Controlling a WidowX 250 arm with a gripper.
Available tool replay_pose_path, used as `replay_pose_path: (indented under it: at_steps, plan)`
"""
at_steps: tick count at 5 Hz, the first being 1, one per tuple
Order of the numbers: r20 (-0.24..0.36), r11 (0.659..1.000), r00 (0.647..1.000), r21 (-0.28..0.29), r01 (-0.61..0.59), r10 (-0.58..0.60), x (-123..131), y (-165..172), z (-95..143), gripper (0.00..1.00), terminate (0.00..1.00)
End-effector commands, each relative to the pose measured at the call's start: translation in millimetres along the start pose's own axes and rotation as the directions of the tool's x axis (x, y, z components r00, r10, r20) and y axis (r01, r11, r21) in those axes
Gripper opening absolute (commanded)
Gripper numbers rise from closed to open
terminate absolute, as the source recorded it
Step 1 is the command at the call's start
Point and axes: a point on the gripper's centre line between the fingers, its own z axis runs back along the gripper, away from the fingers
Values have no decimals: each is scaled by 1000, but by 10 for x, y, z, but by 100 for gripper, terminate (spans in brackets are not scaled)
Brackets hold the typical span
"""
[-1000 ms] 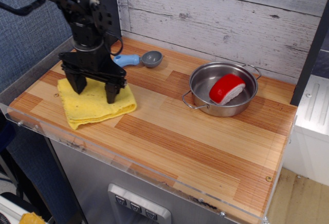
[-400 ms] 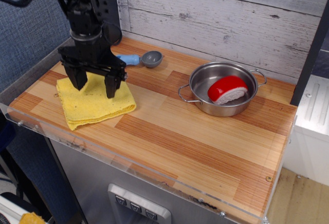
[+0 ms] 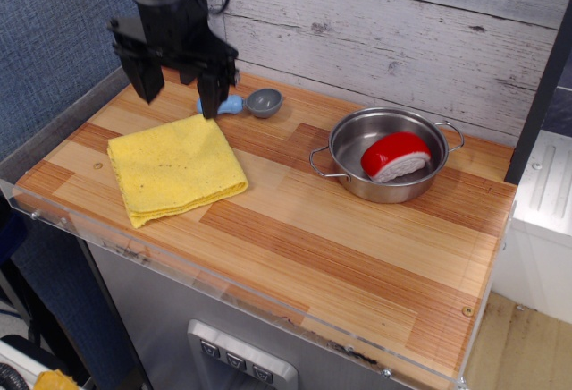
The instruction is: Move the towel to bottom left corner of the table
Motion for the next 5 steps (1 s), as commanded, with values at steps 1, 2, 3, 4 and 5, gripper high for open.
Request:
replay_pose_path:
  at_steps: [1, 2, 3, 4, 5]
  plan:
    - [85, 999, 996, 12, 32, -33, 57, 11, 436, 100, 0]
    - [85, 999, 996, 12, 32, -33, 57, 11, 436, 100, 0]
    - [85, 999, 996, 12, 32, -33, 57, 11, 436, 100, 0]
    - [85, 999, 996, 12, 32, -33, 57, 11, 436, 100, 0]
    - [85, 999, 996, 12, 32, -33, 57, 11, 436, 100, 100]
